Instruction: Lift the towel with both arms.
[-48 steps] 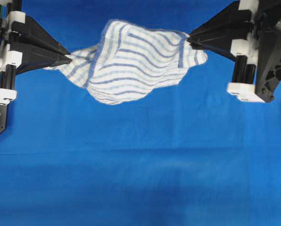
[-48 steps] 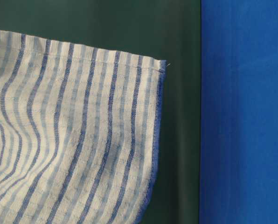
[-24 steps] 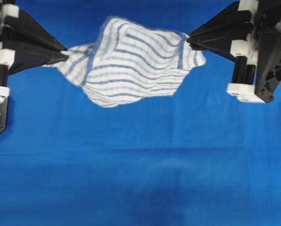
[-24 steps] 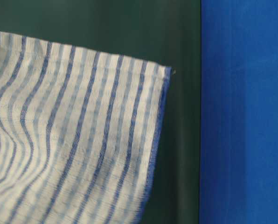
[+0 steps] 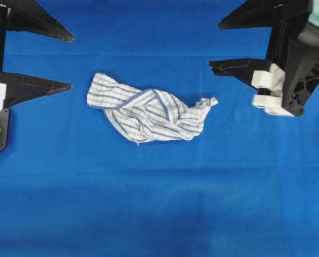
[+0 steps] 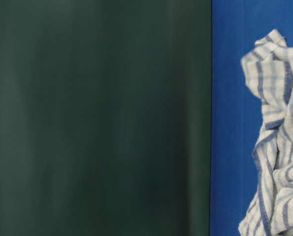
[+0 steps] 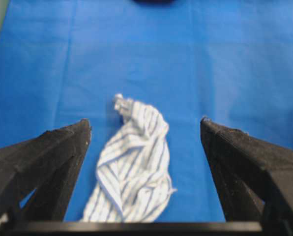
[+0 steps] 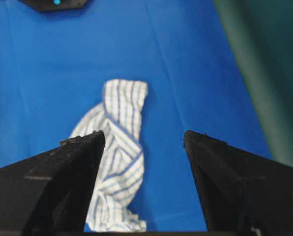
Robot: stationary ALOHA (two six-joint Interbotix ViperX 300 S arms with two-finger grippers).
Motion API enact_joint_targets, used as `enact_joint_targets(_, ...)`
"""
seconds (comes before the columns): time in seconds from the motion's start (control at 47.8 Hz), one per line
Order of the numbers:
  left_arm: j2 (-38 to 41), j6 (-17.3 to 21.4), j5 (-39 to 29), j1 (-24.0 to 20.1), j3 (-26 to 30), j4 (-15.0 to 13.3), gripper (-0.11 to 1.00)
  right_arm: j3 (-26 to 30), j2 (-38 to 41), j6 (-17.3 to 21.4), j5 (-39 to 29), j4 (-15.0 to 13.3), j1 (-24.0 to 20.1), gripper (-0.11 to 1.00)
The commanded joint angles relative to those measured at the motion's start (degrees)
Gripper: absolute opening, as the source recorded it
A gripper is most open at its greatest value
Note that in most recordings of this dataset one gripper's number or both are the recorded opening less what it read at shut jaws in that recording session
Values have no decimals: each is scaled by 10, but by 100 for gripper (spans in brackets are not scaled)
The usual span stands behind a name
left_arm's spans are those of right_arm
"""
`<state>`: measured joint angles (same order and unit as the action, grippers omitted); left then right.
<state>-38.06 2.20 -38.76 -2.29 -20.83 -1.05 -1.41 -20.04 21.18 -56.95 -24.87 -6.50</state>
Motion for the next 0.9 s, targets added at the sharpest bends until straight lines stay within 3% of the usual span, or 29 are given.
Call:
enact_joint_targets(0.0, 3, -2, 13, -1, -9, -2, 88, -6, -4, 3, 2, -2, -1, 67)
enact_joint_targets(0.23, 19, -2, 77, 23, -93, -3, 88, -84, -3, 37, 26, 0, -2, 67)
enact_joint_targets(0.481, 70, -3, 198, 48, -197, -4, 88, -207, 15, 91, 139, 1, -2, 67)
enact_joint_targets(0.649, 110, -3, 238, 59, -223, -5, 88, -258, 44, 121, 195, 1, -3, 67)
enact_joint_targets(0.879, 173, -3, 281, 70, -248, -4, 88, -297, 106, 133, 260, 1, -7, 66)
